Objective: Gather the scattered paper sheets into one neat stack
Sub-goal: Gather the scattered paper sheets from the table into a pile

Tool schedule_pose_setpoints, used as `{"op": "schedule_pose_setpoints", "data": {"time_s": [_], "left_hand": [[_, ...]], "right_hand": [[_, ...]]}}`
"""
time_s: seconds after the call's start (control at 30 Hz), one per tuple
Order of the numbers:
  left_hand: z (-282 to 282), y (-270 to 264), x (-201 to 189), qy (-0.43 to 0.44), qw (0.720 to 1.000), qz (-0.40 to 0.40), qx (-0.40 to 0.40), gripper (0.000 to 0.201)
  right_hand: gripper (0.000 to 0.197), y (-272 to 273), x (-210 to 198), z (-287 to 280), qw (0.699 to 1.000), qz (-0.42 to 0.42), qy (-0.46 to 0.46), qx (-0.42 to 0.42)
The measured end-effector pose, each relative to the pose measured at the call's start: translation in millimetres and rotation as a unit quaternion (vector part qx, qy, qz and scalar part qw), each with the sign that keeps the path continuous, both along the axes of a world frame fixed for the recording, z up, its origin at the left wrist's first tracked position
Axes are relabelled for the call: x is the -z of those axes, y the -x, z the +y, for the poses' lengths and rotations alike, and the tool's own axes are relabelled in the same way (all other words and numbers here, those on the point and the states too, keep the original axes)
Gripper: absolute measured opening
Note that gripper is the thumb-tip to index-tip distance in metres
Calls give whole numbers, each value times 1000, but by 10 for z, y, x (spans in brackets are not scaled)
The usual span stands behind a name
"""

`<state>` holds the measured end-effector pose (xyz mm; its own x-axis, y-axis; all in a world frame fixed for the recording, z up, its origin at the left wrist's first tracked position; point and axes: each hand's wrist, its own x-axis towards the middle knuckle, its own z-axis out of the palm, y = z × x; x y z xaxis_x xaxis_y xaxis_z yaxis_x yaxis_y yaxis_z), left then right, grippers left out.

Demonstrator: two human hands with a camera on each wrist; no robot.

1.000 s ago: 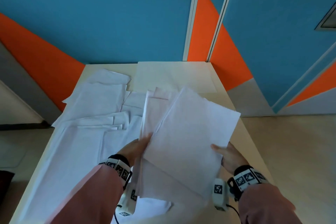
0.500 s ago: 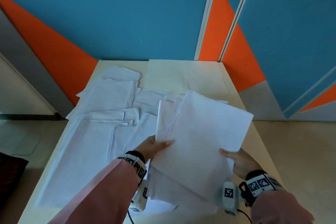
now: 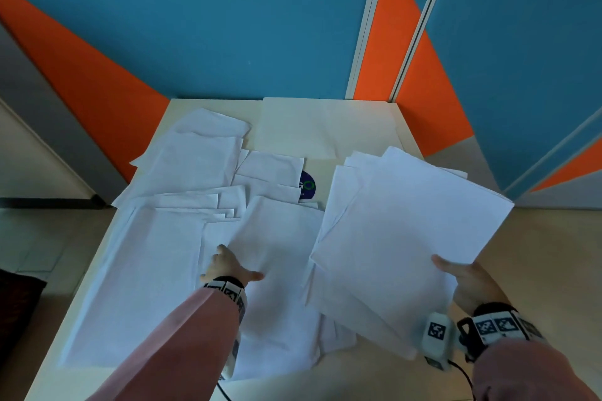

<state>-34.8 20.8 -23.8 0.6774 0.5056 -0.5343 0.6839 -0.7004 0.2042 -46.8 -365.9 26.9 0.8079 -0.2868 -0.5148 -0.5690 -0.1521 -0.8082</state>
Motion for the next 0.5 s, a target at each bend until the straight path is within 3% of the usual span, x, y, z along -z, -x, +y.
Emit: {"op": "schedule_pose_setpoints", "data": {"time_s": [0.1, 0.17, 0.23, 0.27, 0.43, 0.5], "left_hand": [[-7, -28, 20, 80, 995, -57, -18, 44], [-18, 8, 2, 91, 992, -77, -33, 20], [-15, 84, -13, 47, 994, -79, -52, 23], [-10, 119, -21, 17, 995, -76, -61, 30], [117, 203, -101, -21, 990, -59, -125, 36], [145, 183, -117, -21, 991, -56, -120, 35]], "right_hand": [[40, -12, -10, -21, 1000, -16, -23, 4], [37, -18, 3, -3, 999, -32, -35, 2], [20, -13, -32, 77, 998, -33, -48, -13], [24, -14, -35, 89, 997, -37, -60, -8], [82, -62, 99, 84, 997, -26, -73, -19], [83, -74, 148, 76, 996, -32, -83, -27]]}}
